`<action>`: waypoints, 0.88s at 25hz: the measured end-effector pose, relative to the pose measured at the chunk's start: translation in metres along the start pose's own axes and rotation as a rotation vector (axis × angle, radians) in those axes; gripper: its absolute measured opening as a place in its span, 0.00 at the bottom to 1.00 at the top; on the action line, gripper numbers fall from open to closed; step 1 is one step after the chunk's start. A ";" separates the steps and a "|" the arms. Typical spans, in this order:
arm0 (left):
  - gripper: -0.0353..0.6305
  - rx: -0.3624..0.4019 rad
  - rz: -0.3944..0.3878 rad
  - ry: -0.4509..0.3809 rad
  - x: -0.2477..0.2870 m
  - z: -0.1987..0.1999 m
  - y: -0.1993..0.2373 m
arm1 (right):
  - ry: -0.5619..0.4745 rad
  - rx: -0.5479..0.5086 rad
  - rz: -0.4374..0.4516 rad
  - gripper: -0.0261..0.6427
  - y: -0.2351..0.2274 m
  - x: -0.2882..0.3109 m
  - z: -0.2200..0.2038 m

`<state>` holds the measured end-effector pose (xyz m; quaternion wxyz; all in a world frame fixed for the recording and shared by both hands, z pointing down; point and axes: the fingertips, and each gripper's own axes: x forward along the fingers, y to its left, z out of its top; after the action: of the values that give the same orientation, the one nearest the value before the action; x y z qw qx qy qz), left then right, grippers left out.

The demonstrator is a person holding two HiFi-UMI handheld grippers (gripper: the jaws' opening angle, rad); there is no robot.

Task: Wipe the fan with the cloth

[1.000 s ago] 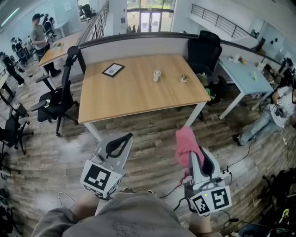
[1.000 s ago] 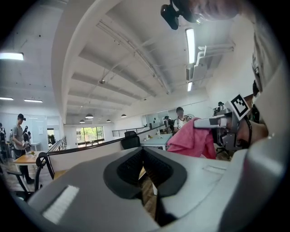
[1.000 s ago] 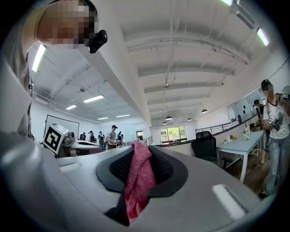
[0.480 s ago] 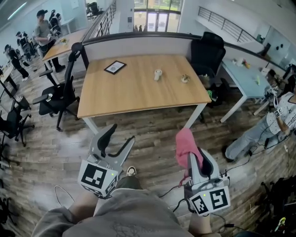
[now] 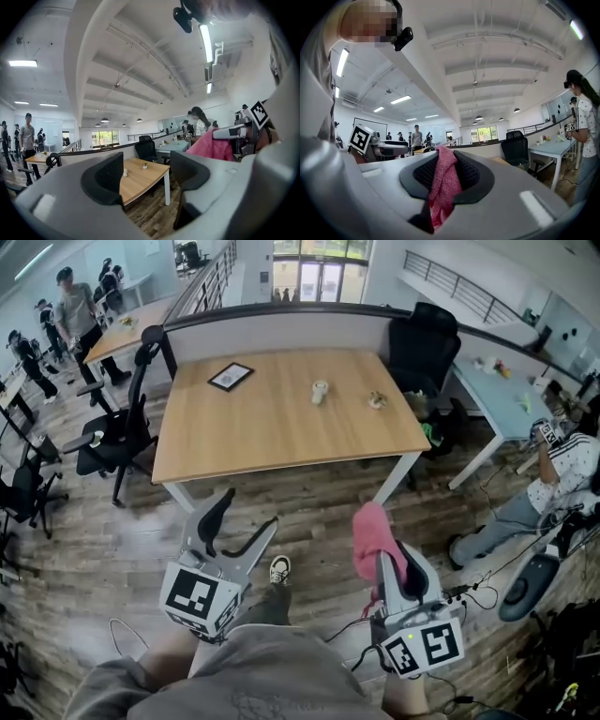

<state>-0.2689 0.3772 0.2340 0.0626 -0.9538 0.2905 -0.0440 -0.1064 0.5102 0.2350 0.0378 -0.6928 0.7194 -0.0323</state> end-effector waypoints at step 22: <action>0.52 -0.028 -0.060 0.099 0.203 -0.030 0.142 | 0.087 0.021 -0.063 0.15 -0.089 0.227 0.002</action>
<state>-0.1824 0.1434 0.2531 0.0336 -0.9596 0.2650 -0.0888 -0.0261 0.2800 0.2400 0.0129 -0.7126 0.6978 -0.0710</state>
